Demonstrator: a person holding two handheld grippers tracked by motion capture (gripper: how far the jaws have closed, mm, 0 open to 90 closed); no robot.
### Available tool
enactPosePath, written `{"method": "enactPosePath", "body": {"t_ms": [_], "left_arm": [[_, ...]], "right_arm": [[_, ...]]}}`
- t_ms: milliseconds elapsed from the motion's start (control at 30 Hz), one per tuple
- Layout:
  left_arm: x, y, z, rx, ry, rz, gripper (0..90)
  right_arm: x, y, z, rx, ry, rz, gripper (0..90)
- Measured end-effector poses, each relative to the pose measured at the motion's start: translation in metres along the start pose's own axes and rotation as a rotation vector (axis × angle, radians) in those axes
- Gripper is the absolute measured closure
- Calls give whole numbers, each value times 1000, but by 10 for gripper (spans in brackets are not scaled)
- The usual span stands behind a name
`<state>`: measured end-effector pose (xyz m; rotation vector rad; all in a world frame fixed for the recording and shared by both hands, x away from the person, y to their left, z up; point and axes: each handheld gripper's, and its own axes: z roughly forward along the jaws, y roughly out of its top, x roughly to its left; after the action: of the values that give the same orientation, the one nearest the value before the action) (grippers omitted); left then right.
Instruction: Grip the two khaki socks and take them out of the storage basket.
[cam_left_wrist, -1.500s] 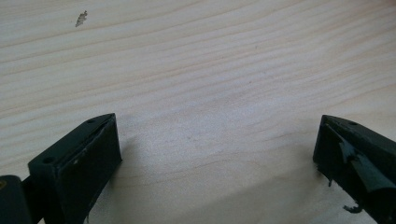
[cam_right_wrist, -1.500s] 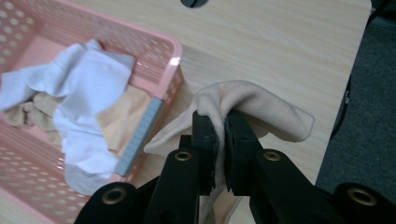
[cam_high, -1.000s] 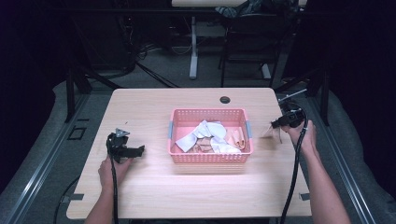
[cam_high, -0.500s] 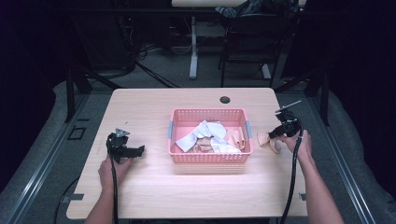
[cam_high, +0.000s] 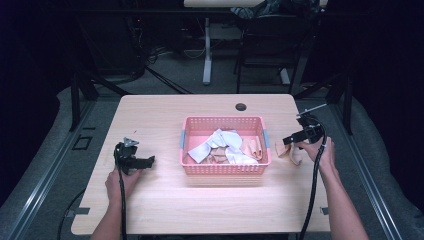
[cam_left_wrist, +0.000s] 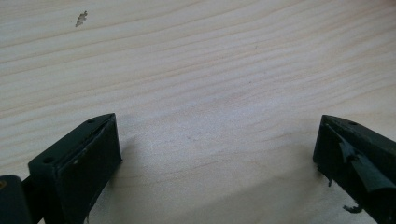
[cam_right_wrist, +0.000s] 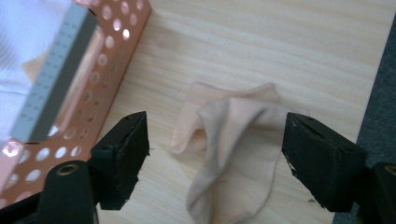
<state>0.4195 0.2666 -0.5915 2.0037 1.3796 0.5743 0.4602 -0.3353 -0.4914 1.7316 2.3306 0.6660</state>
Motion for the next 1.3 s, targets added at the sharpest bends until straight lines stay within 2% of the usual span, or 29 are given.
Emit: {"method": "enactPosePath", "body": {"t_ms": [100,133,200,233,300,333,400,433,533,567,600,633,733,800,833,867,967,1033,1100,1167,1233,1300], "left_arm": [[0,0,0,0,0,0,4],[0,0,0,1,-1,1,4],[0,0,0,1,0,0,4],[0,0,0,1,-1,0,4],[0,0,0,0,0,0,4],[0,0,0,1,0,0,4],[0,0,0,1,0,0,4],[0,0,0,1,0,-1,4],[0,0,0,2,0,-1,4],[0,0,0,1,0,0,4],[0,0,0,1,0,0,4],[0,0,0,1,0,0,4],[0,0,0,1,0,0,4],[0,0,0,1,-1,0,4],[0,0,0,1,0,1,4],[0,0,0,1,-1,0,4],[0,0,0,1,0,0,4],[0,0,0,0,0,0,4],[0,0,0,0,0,0,4],[0,0,0,1,0,0,4],[0,0,0,0,-1,1,4],[0,0,0,1,-1,3,4]], "right_arm": [[7,3,-8,-11,9,-22,177],[14,7,-15,-42,22,-27,171],[17,9,-19,-46,25,-41,169],[25,14,-29,-72,29,-62,168],[28,16,-32,-82,35,-73,167],[40,23,-44,-101,33,-104,163],[44,25,-47,-106,36,-112,161],[56,32,-53,-106,42,-136,159],[74,42,-53,-103,55,-173,162],[81,45,-52,-98,54,-186,164],[81,45,-52,-98,54,-186,164],[93,50,-48,-84,56,-209,174],[110,55,-37,-57,72,-238,189],[120,57,-28,-24,65,-264,205],[120,57,-28,-24,65,-264,205],[129,58,-17,8,57,-289,218],[140,57,1,51,48,-311,231],[141,57,6,69,50,-314,236],[143,55,21,121,26,-313,258],[143,54,26,125,15,-301,268],[142,52,39,181,2,-309,305],[141,50,47,187,-2,-292,339]]}}
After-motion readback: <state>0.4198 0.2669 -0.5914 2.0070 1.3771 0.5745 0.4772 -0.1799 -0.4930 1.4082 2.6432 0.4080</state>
